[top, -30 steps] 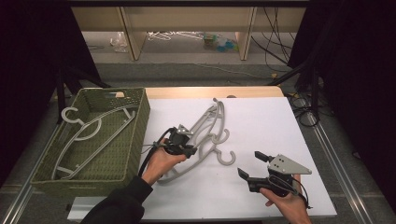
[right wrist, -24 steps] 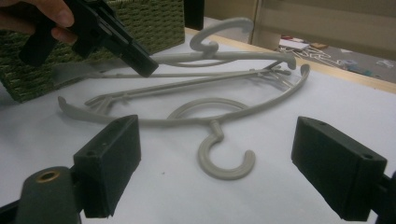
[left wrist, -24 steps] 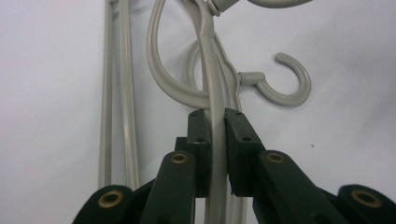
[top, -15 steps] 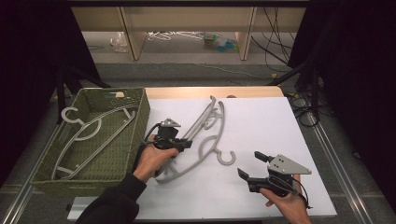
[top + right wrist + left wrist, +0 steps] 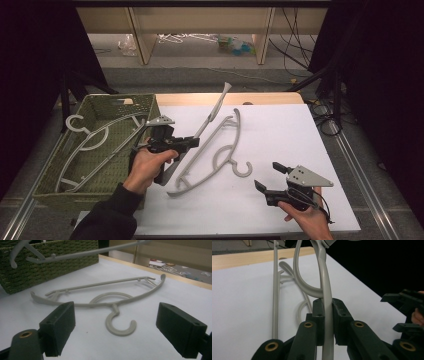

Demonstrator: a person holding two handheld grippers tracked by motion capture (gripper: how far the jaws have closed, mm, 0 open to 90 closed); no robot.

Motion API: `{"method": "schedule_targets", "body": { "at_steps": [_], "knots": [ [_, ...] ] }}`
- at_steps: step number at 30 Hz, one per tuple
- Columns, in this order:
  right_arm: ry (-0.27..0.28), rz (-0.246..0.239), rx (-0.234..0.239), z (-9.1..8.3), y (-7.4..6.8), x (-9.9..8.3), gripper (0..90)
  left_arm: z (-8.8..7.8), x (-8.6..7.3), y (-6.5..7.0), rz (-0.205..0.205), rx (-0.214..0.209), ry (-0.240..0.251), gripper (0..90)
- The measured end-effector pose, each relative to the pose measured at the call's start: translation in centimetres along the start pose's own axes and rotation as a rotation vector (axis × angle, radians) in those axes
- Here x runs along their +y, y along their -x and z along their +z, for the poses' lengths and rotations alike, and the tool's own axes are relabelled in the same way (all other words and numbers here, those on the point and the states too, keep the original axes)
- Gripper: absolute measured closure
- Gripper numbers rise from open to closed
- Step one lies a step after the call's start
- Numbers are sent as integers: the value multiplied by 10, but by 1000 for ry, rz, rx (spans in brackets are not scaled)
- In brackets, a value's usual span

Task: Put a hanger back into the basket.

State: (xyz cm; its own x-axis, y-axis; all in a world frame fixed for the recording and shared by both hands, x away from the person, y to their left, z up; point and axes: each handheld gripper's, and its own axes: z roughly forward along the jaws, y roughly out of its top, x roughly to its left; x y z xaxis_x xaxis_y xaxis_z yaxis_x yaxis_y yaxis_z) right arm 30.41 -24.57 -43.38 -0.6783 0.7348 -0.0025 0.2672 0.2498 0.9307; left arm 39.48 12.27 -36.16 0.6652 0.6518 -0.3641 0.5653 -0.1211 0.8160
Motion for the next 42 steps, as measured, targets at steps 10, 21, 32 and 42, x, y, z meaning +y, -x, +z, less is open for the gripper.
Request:
{"method": "schedule_targets", "body": {
  "at_steps": [10,21,32,42],
  "knots": [
    [2,14,-3,0,-1,0,168,-31,13,6,-6,-37,70,812],
    [3,-8,-4,0,1,0,168,-68,24,-4,-28,-59,124,812],
    [-1,-5,-5,1,1,0,168,-104,25,-21,-38,-18,162,813],
    [3,0,-9,3,0,-1,168,-149,16,-37,-8,56,153,813]
  ]
}}
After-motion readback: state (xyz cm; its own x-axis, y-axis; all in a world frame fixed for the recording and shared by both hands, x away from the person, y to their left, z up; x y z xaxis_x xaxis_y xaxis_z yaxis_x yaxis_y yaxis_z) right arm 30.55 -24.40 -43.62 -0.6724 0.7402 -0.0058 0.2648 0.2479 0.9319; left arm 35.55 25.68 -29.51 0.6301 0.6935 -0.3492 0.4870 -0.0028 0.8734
